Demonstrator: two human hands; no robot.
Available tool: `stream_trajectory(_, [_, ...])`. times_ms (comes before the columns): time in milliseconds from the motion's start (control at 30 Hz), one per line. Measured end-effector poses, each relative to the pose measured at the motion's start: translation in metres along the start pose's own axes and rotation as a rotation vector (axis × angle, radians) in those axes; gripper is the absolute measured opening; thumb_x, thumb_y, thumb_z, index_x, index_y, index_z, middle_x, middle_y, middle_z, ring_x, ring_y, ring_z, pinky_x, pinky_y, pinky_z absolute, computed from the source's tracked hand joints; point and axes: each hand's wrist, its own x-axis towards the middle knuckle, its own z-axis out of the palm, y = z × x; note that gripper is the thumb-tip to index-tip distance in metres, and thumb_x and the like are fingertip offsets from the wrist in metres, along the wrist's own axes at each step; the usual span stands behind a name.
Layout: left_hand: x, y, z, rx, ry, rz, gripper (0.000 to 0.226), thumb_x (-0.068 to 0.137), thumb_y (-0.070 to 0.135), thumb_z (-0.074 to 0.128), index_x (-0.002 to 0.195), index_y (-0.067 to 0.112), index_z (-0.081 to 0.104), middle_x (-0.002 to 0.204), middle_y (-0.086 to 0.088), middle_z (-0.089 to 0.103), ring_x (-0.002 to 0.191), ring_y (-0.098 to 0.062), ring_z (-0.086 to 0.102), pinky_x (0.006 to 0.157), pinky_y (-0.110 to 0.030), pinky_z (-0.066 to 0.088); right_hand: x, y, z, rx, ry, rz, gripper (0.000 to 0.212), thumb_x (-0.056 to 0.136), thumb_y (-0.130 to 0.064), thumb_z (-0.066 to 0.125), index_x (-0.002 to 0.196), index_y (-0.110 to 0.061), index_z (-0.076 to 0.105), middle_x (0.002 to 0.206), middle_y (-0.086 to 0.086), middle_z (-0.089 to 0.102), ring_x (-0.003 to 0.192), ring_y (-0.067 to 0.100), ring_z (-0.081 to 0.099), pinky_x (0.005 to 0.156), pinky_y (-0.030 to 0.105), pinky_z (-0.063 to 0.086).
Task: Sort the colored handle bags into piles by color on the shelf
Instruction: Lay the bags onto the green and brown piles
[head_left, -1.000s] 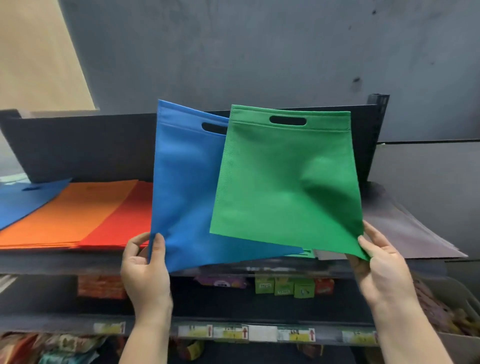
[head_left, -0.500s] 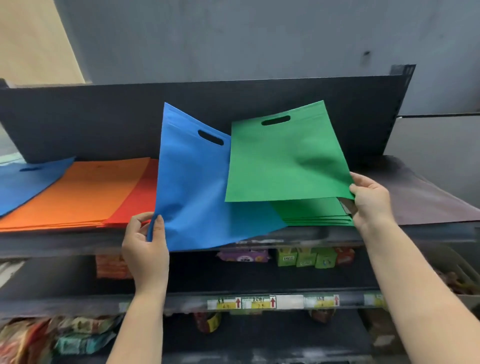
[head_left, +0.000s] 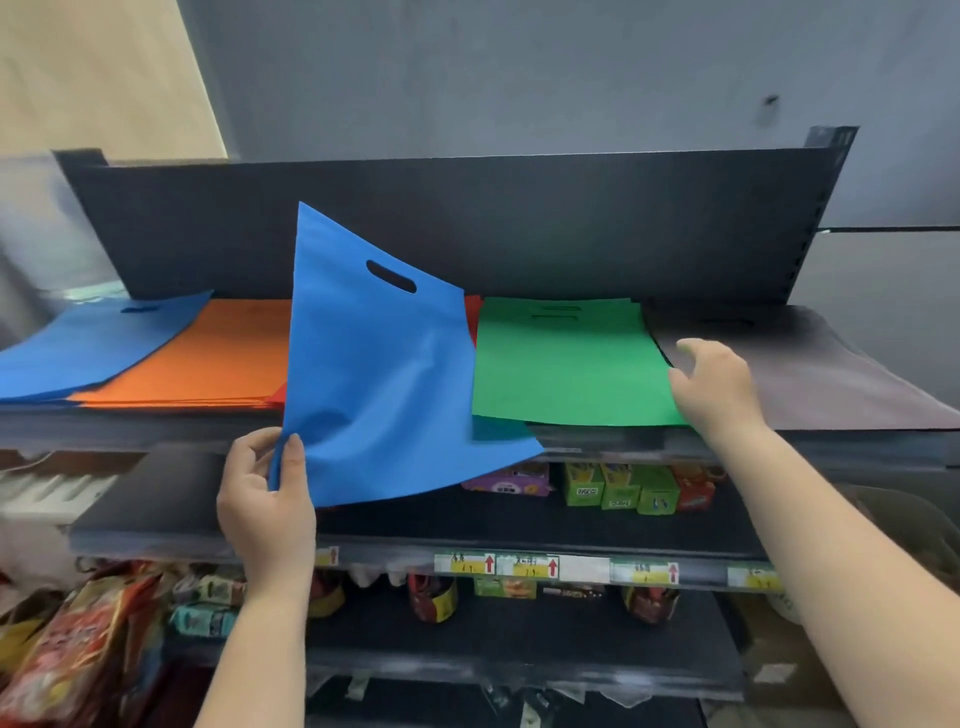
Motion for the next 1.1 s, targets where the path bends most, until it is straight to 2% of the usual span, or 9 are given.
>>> stream_trajectory(67, [-0.006, 0.003, -0.010, -0.019, 0.024, -0.026, 0.004, 0.094, 0.023, 0.057, 0.097, 0.023, 0.054, 0.093, -0.001, 0.063, 0.083, -0.014, 0.061, 0.067, -0.021, 0.044, -0.019, -0.018, -0.001, 0.081, -0.001, -0.130, 0.037, 0.093, -0.012, 0.053, 0.130, -0.004, 0.054, 0.128, 0.013, 0.058, 0.116, 0.027, 0.053, 0.095, 0.034, 0.041])
stream_trajectory(133, [-0.012, 0.008, -0.019, -0.037, 0.055, -0.048, 0.005, 0.094, 0.025, 0.057, 0.094, 0.028, 0.054, 0.089, 0.002, 0.063, 0.079, -0.005, 0.062, 0.064, -0.015, 0.046, -0.043, -0.038, 0.002, 0.210, -0.068, -0.209, 0.030, 0.093, -0.017, 0.057, 0.120, -0.005, 0.062, 0.106, 0.007, 0.067, 0.095, 0.019, 0.059, 0.083, 0.026, 0.043])
stream_trajectory(200, [-0.017, 0.014, -0.030, -0.055, 0.097, -0.071, 0.014, 0.094, 0.025, 0.058, 0.088, 0.037, 0.053, 0.085, 0.010, 0.062, 0.075, 0.006, 0.061, 0.061, -0.008, 0.046, -0.069, -0.056, 0.012, 0.314, -0.233, -0.223, 0.025, 0.092, -0.024, 0.059, 0.109, -0.007, 0.068, 0.089, 0.001, 0.068, 0.085, 0.017, 0.063, 0.077, 0.028, 0.048])
stream_trajectory(267, [-0.021, 0.017, -0.042, -0.087, 0.133, -0.089, 0.019, 0.094, 0.024, 0.057, 0.087, 0.041, 0.052, 0.084, 0.015, 0.061, 0.073, 0.011, 0.060, 0.059, -0.005, 0.045, -0.090, -0.069, 0.029, 0.370, -0.422, -0.188, 0.026, 0.092, -0.033, 0.059, 0.097, -0.010, 0.070, 0.081, -0.001, 0.070, 0.079, 0.017, 0.066, 0.079, 0.036, 0.055])
stream_trajectory(367, [-0.024, 0.017, -0.061, -0.121, 0.190, -0.106, 0.019, 0.094, 0.021, 0.058, 0.086, 0.039, 0.054, 0.080, 0.019, 0.062, 0.073, 0.012, 0.060, 0.059, -0.005, 0.045, -0.113, -0.084, 0.058, 0.432, -0.661, -0.093, 0.025, 0.091, -0.040, 0.059, 0.090, -0.016, 0.064, 0.086, -0.004, 0.069, 0.078, 0.013, 0.069, 0.077, 0.033, 0.058])
stream_trajectory(467, [-0.022, 0.012, -0.083, -0.158, 0.237, -0.129, 0.022, 0.094, 0.018, 0.058, 0.084, 0.038, 0.055, 0.077, 0.023, 0.065, 0.074, 0.011, 0.061, 0.059, -0.006, 0.045, -0.126, -0.103, 0.080, 0.740, -0.788, 0.039, 0.010, 0.090, -0.028, 0.064, 0.094, -0.018, 0.066, 0.094, -0.005, 0.071, 0.075, 0.005, 0.070, 0.063, 0.021, 0.056])
stream_trajectory(633, [-0.002, -0.003, -0.120, -0.133, 0.295, -0.128, 0.023, 0.093, 0.019, 0.059, 0.082, 0.039, 0.057, 0.081, 0.013, 0.063, 0.071, 0.009, 0.061, 0.057, -0.006, 0.045, -0.133, -0.152, 0.107, 0.874, -0.726, 0.017, 0.011, 0.086, -0.014, 0.069, 0.096, -0.018, 0.070, 0.093, -0.008, 0.072, 0.088, 0.009, 0.067, 0.067, 0.023, 0.050])
stream_trajectory(933, [0.101, -0.062, -0.188, -0.095, 0.296, -0.092, 0.021, 0.092, 0.022, 0.060, 0.080, 0.039, 0.058, 0.078, 0.021, 0.068, 0.075, 0.008, 0.063, 0.062, -0.013, 0.048, -0.135, -0.271, 0.161, 0.896, -0.646, -0.158, 0.011, 0.079, -0.009, 0.075, 0.079, -0.019, 0.071, 0.077, -0.006, 0.073, 0.071, 0.008, 0.069, 0.058, 0.019, 0.049])
stream_trajectory(1100, [0.188, -0.105, -0.226, -0.095, 0.249, -0.076, 0.018, 0.091, 0.023, 0.063, 0.081, 0.038, 0.059, 0.080, 0.017, 0.070, 0.081, -0.002, 0.066, 0.070, -0.028, 0.049, -0.129, -0.352, 0.200, 0.936, -0.658, -0.171, 0.013, 0.082, -0.003, 0.070, 0.079, -0.016, 0.069, 0.075, 0.000, 0.074, 0.068, 0.011, 0.070, 0.057, 0.029, 0.056])
